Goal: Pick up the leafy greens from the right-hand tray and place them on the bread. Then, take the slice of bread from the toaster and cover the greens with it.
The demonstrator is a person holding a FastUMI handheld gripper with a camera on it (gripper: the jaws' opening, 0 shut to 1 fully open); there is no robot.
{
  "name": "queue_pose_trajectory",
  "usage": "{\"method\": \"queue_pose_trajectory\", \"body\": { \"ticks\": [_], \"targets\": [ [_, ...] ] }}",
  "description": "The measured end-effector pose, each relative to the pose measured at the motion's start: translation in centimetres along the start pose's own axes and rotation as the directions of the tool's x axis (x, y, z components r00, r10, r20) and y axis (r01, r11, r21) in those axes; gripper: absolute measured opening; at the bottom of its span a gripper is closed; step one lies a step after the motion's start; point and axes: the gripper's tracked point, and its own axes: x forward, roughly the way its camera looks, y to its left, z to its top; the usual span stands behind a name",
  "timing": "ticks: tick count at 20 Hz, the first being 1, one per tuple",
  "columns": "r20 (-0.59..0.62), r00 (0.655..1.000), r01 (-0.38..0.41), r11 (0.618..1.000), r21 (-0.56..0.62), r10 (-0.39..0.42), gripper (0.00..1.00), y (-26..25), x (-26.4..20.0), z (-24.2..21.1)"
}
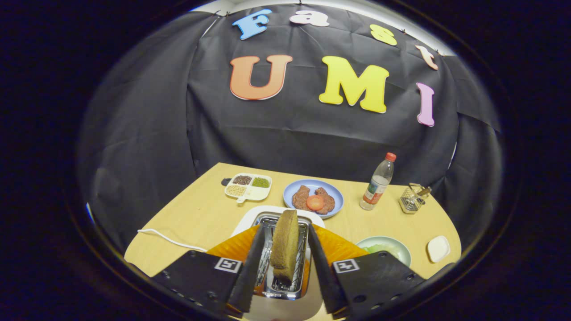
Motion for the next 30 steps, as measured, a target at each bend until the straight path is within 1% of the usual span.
{"method": "queue_pose_trajectory", "body": {
  "ticks": [2,3,4,5,7,8,12,14,16,19,21,24,28,30],
  "targets": [
    [-0.02,1.0,0.012,1.0,-0.003,-0.013,0.41,-0.3,0.4,-0.4],
    [-0.024,1.0,0.019,1.0,0.002,-0.019,0.28,-0.6,0.5,-0.4],
    [-0.027,0.999,0.022,1.0,0.009,-0.021,0.22,-0.7,0.5,-0.3],
    [-0.033,0.999,0.023,1.0,0.017,-0.023,0.17,-1.2,0.4,-0.3],
    [-0.046,0.999,0.003,0.999,0.035,-0.002,0.17,-1.2,0.0,-0.1],
    [-0.044,0.998,-0.032,0.998,0.048,0.034,0.1,-0.9,-0.3,0.3],
    [0.013,0.997,-0.081,0.995,0.062,0.081,0.1,-1.3,-2.1,2.7],
    [0.032,0.994,-0.106,0.99,0.09,0.103,0.1,-1.7,-3.3,4.1],
    [0.053,0.988,-0.154,0.979,0.13,0.148,0.1,-1.8,-4.7,5.6],
    [0.102,0.98,-0.185,0.969,0.163,0.17,0.1,-3.9,-6.9,8.2],
    [0.137,0.977,-0.189,0.964,0.185,0.166,0.1,-6.0,-8.0,9.7],
    [0.177,0.976,-0.16,0.972,0.172,0.13,0.1,-9.8,-8.8,10.6],
    [0.161,0.982,-0.133,0.971,0.2,0.102,0.1,-14.8,-8.2,8.2],
    [0.14,0.987,-0.104,0.972,0.212,0.075,0.1,-17.1,-7.1,6.4]
  ]
}}
